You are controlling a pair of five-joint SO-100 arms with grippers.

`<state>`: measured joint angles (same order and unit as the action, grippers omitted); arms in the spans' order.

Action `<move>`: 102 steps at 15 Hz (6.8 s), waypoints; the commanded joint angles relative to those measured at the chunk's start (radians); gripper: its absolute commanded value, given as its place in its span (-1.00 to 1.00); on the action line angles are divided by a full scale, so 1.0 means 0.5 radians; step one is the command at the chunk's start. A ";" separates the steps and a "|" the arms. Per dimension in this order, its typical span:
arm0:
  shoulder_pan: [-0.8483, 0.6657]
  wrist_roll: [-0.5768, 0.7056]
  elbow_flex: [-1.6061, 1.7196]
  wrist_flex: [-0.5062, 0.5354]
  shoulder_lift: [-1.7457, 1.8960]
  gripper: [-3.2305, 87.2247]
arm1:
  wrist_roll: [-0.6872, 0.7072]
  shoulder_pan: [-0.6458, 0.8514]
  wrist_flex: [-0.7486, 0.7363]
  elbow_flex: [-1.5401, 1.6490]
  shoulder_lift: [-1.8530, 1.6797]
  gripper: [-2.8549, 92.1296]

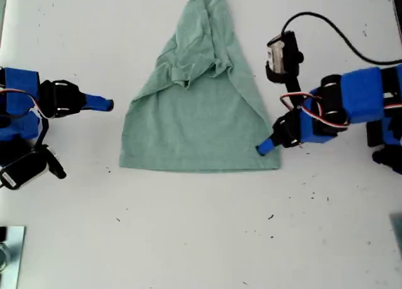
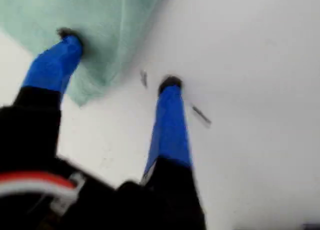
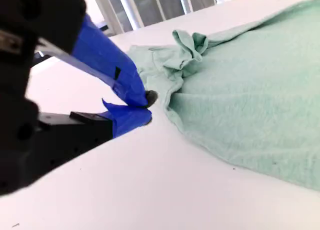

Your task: Fold t shirt

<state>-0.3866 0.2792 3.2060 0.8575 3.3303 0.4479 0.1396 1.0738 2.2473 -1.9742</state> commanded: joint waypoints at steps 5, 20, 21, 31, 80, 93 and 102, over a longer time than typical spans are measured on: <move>0.028 -0.028 0.021 0.003 0.034 -0.93 | 0.055 0.000 0.012 0.031 -0.058 -0.96; 0.028 -0.021 0.025 0.009 0.049 -0.93 | 0.141 -0.107 0.101 -2.068 1.390 -0.23; 0.031 -0.021 0.025 0.009 0.049 -0.93 | 0.153 -0.132 0.129 -2.108 1.399 -0.21; 0.028 -0.031 0.028 0.012 0.052 -0.93 | 0.252 0.138 0.374 0.252 -1.433 -0.89; 0.650 0.291 -4.789 0.611 -4.835 -0.27 | 0.144 0.273 0.515 1.697 -3.043 -0.89; 0.442 -0.472 -0.485 -0.617 -1.583 -0.93 | 0.129 0.295 0.522 1.700 -3.043 -0.89; 0.617 -0.512 -2.206 0.503 -2.154 -0.93 | -0.046 -0.018 0.653 -0.064 -1.402 -0.90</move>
<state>-0.0966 -0.0123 2.4222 1.0094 2.3010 0.4310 0.1718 1.3468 2.7213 -3.1201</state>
